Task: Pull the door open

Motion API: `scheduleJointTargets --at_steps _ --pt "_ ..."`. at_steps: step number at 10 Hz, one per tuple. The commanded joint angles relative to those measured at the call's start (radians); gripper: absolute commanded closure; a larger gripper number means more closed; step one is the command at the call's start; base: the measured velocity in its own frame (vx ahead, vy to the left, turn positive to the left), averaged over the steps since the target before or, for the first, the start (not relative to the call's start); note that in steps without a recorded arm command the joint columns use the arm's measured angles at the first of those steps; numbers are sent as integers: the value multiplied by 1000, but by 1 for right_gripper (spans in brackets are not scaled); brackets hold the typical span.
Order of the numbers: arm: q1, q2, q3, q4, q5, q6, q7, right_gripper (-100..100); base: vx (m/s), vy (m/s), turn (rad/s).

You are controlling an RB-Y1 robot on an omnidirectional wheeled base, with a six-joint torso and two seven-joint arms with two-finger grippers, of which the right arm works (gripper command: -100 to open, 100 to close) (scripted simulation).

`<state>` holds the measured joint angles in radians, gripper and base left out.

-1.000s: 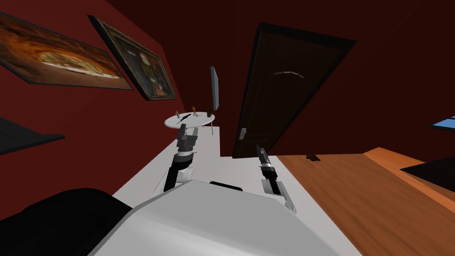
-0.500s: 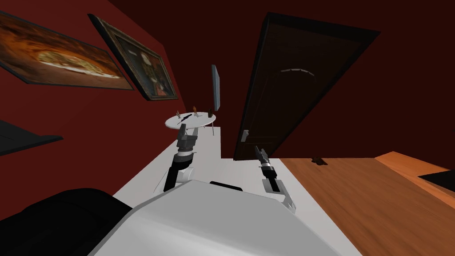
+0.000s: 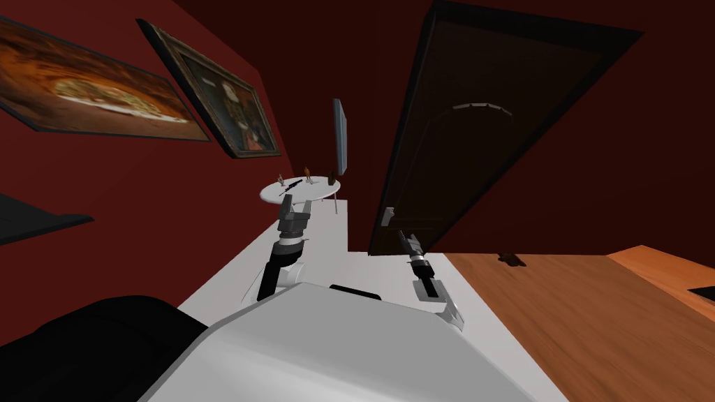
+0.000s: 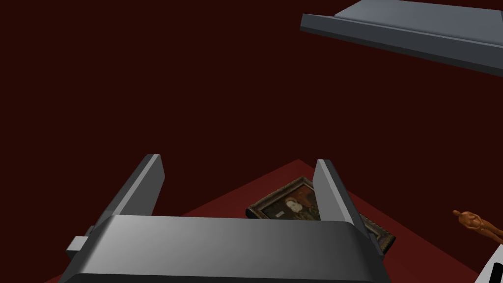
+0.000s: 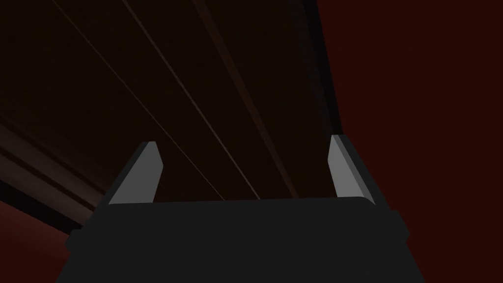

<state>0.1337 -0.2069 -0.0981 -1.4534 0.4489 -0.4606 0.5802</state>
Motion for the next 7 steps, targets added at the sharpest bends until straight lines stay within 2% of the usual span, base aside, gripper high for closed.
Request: scheduleJointTargets --at_steps 1,3,7 --pt "-15 -5 -6 35 20 -5 31 -100 93 23 40" --pt "-31 -12 -11 69 42 -6 61 -100 103 15 32" --pt "-77 -34 -26 166 105 -8 147 -100 133 9 47"
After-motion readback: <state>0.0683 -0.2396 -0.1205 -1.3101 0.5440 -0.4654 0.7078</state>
